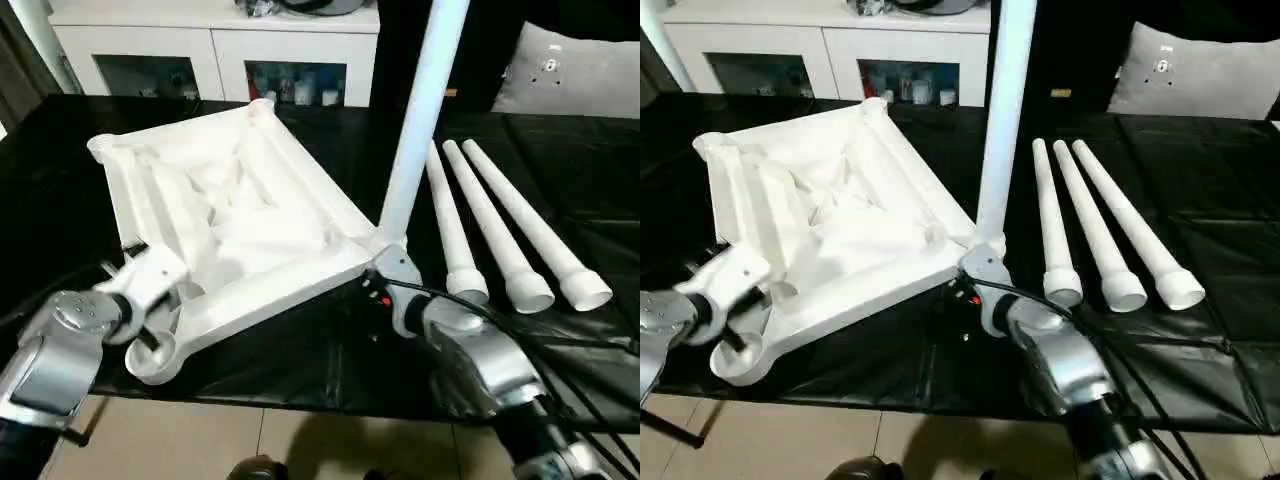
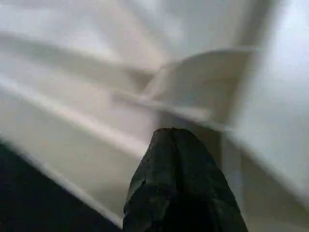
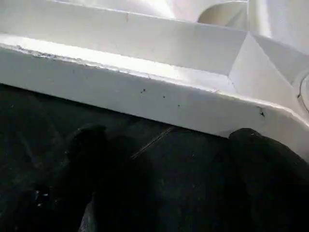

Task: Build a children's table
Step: Rotate table base

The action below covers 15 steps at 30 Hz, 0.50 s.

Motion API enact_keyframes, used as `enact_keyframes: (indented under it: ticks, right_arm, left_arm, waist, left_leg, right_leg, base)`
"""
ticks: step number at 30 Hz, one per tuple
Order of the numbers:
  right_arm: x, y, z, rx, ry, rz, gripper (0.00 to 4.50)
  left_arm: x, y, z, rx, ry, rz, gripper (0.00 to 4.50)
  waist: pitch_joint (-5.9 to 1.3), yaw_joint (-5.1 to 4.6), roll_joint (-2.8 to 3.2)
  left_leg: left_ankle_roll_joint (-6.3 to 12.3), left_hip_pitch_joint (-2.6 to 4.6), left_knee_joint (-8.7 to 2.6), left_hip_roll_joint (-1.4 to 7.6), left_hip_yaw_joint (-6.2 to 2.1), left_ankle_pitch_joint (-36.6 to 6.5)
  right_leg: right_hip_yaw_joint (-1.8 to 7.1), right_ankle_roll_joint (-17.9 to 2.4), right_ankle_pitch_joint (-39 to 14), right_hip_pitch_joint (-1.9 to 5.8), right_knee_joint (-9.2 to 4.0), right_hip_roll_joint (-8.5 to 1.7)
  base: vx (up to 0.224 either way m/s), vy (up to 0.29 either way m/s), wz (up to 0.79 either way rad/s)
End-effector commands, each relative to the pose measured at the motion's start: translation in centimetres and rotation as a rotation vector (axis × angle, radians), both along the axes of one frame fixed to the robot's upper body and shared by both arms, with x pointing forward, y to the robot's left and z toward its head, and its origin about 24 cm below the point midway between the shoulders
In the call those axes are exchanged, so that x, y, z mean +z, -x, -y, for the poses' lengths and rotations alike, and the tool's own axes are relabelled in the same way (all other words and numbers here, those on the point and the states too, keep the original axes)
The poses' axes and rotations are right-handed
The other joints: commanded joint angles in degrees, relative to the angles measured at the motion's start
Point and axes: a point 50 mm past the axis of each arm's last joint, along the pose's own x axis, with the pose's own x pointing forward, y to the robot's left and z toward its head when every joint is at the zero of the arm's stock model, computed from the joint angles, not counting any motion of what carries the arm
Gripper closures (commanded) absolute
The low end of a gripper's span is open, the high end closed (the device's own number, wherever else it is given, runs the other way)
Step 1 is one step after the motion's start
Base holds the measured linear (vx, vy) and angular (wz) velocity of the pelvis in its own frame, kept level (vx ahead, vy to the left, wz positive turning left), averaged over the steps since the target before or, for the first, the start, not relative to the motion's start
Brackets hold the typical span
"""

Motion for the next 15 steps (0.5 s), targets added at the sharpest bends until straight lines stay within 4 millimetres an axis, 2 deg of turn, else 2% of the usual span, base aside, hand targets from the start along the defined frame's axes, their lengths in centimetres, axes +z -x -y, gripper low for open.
enact_keyframes:
  ticks: [1, 2, 3, 4, 6, 7, 10, 11, 15]
  right_arm:
    - [0.6, -0.8, -0.5, -0.008, -0.004, 0.036, 0.0]
    - [0.6, -0.9, -0.6, -0.011, -0.008, 0.04, 0.0]
    - [0.7, -1.5, -1.0, -0.029, -0.015, 0.051, 0.0]
    - [0.6, -1.8, -1.1, -0.038, -0.015, 0.054, 0.0]
    - [0.5, -2.3, -1.3, -0.047, -0.006, 0.063, 0.0]
    - [0.5, -2.5, -1.3, -0.048, -0.001, 0.064, 0.0]
    - [0.8, -2.9, -1.5, -0.046, 0.007, 0.075, 0.0]
    - [0.9, -3.1, -1.6, -0.046, 0.008, 0.08, 0.0]
    - [1.5, -3.7, -1.7, -0.048, 0.003, 0.107, 0.0]
  left_arm:
    - [0.1, 0.6, 1.1, -0.091, 0.048, -0.054, 4.47]
    - [0.2, 0.8, 1.4, -0.111, 0.066, -0.073, 4.47]
    - [0.2, 1.3, 2.3, -0.198, 0.123, -0.121, 4.47]
    - [0.1, 1.5, 2.8, -0.248, 0.151, -0.152, 4.47]
    - [0.0, 1.8, 3.7, -0.356, 0.191, -0.174, 4.47]
    - [-0.2, 1.8, 4.1, -0.374, 0.223, -0.193, 4.47]
    - [-0.5, 1.8, 5.4, -0.457, 0.282, -0.214, 4.47]
    - [-0.7, 1.8, 5.9, -0.482, 0.304, -0.226, 4.47]
    - [-0.9, 0.1, 8.5, -0.531, 0.381, -0.152, 4.47]
  waist:
    - [-3.54, -0.04, 0.69]
    - [-3.61, -0.18, 0.72]
    - [-3.54, -0.27, 0.6]
    - [-3.72, -0.44, 0.75]
    - [-3.81, -0.55, 0.66]
    - [-3.94, -0.57, 0.73]
    - [-4.23, -0.56, 0.39]
    - [-4.34, -0.48, 0.46]
    - [-4.46, -0.5, 0.29]
  left_leg:
    - [-1.55, 1.55, -4.77, 6.3, -3.97, -21.6]
    - [-1.85, 1.87, -4.77, 6.34, -3.87, -22.1]
    - [-1.95, 1.86, -4.75, 6.37, -3.86, -22.2]
    - [-2.12, 1.39, -4.97, 6.39, -4.06, -21.3]
    - [-2.28, 1.48, -4.92, 6.46, -3.92, -20.8]
    - [-2.42, 1.41, -4.87, 6.31, -3.65, -19.8]
    - [-1.74, 1.14, -4.76, 6.35, -3.35, -16.5]
    - [-1.41, 1.01, -4.56, 6.22, -3.24, -14.7]
    - [-0.52, 0.8, -4.23, 6.02, -2.94, -12.0]
  right_leg:
    - [5.02, -7.1, -26.8, 1.55, -5.15, -8.25]
    - [5.03, -6.8, -27.1, 1.4, -5.26, -8.08]
    - [5.14, -6.8, -27.0, 1.29, -5.24, -8.16]
    - [5.1, -7.4, -25.3, 1.72, -4.76, -8.21]
    - [5.23, -7.8, -23.4, 1.52, -4.58, -8.07]
    - [5.35, -8.9, -20.6, 1.63, -4.17, -8.01]
    - [5.53, -9.7, -16.6, 1.95, -3.71, -8.02]
    - [5.55, -10.2, -15.1, 2.14, -3.4, -8.04]
    - [5.48, -10.2, -14.4, 2.29, -3.37, -7.91]
  base:
    - [0.0, 0.0, 0.0]
    - [0.0, 0.0, 0.0]
    - [0.0, 0.0, 0.0]
    - [0.0, 0.0, 0.0]
    - [0.0, 0.0, 0.0]
    - [0.0, 0.0, 0.0]
    - [0.0, 0.0, 0.0]
    - [0.0, 0.0, 0.0]
    - [0.0, 0.0, 0.0]
